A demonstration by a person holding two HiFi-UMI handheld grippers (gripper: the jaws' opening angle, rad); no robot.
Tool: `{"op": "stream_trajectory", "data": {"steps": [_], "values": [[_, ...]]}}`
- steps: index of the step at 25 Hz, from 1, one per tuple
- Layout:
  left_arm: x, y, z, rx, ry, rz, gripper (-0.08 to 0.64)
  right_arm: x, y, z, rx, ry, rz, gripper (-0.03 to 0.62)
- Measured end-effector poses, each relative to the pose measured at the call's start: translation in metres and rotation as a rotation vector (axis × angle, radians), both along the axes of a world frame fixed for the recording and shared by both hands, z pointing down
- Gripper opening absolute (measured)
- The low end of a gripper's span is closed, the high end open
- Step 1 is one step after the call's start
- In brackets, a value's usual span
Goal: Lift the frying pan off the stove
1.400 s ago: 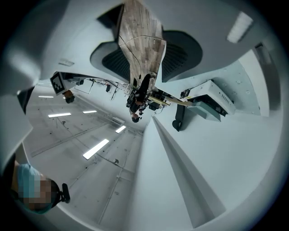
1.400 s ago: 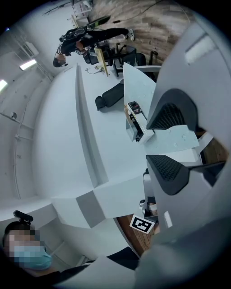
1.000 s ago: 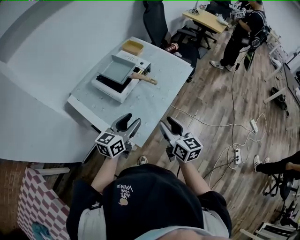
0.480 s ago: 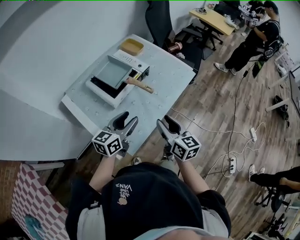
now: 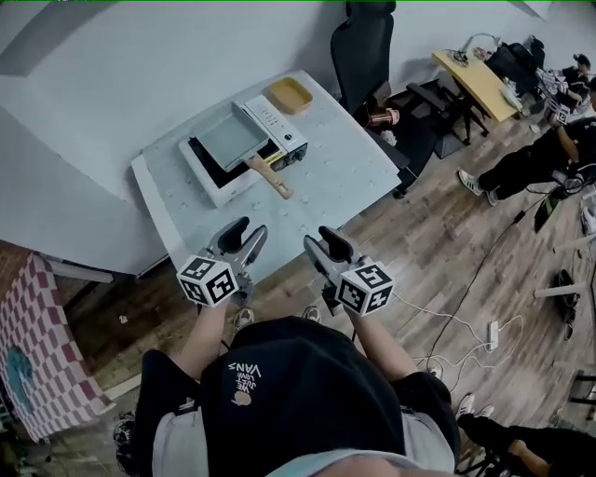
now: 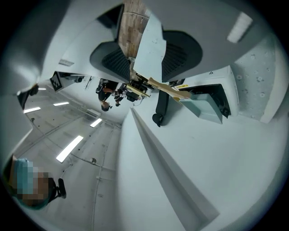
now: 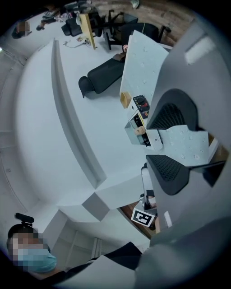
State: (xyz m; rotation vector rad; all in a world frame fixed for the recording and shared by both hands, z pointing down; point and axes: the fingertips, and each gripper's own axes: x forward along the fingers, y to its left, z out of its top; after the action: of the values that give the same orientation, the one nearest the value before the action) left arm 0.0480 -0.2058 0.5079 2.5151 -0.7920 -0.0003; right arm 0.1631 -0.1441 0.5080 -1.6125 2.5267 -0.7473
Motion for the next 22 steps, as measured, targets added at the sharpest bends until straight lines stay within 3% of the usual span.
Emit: {"op": "stream_trajectory", "data": {"steps": [9, 15, 22], "values": [[0.004, 0.019, -0.001, -0.048, 0.004, -0.207, 0.193, 0.019, -0.005, -0.001, -0.007, -0.049, -0.185, 0.164], [-0.004, 0.009, -0.006, -0.087, 0.043, -0.244, 0.193, 0.017, -0.021, 0.001, -0.029, -0.113, -0.214, 0.164], [-0.002, -0.030, 0.004, -0.167, 0.130, -0.221, 0.204, 0.008, -0.055, 0.006, -0.082, -0.154, -0.239, 0.164]]}}
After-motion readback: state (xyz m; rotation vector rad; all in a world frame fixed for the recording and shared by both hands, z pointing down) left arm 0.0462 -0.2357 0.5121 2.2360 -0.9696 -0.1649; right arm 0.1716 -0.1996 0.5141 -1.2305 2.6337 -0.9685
